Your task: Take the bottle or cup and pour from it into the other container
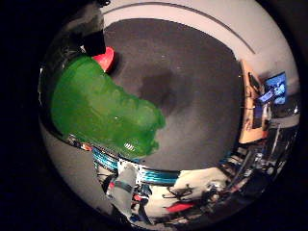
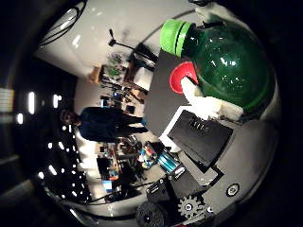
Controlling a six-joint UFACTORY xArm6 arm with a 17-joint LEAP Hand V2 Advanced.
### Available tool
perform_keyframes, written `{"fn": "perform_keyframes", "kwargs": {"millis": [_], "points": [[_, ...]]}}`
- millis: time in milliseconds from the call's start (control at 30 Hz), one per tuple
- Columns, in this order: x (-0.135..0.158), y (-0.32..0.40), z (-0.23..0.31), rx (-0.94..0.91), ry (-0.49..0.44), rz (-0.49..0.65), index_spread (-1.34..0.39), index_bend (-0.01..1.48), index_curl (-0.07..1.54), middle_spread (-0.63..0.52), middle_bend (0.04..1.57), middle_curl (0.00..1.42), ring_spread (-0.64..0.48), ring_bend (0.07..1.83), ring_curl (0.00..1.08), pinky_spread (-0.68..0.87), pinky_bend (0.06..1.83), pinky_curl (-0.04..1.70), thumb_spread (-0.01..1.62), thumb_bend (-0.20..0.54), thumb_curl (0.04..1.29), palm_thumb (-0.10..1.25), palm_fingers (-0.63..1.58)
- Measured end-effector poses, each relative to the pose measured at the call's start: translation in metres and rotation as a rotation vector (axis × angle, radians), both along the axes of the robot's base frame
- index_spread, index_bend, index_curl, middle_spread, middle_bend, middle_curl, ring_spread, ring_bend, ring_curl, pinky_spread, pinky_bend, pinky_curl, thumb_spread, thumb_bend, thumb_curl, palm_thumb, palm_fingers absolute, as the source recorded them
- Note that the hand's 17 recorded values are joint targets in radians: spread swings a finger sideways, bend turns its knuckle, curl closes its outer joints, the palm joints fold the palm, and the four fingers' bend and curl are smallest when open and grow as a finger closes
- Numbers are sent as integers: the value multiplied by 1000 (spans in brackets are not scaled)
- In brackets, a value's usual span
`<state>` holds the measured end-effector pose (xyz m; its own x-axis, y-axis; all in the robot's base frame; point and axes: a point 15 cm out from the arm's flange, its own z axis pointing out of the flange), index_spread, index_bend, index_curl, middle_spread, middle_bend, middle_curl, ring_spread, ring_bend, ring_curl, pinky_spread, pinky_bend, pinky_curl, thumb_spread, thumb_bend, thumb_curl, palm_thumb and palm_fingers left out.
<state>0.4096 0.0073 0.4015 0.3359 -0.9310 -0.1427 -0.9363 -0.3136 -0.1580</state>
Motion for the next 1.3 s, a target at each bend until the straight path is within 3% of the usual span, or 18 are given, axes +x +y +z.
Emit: {"fn": "perform_keyframes", "kwargs": {"millis": [267, 700, 1300], "points": [[17, 63, -9, -270, 20, 105, -177, 1193, 775, -86, 1365, 713, -160, 1462, 636, -240, 1171, 1051, 246, -22, 966, 1091, 1149], [48, 100, -17, -624, 158, 177, -178, 1190, 779, -88, 1359, 723, -161, 1461, 643, -245, 1155, 1076, 240, -21, 966, 1080, 1152], [70, 103, -57, -815, 184, 203, -180, 1185, 780, -88, 1359, 731, -161, 1457, 647, -246, 1151, 1083, 275, -21, 971, 1076, 1154]]}}
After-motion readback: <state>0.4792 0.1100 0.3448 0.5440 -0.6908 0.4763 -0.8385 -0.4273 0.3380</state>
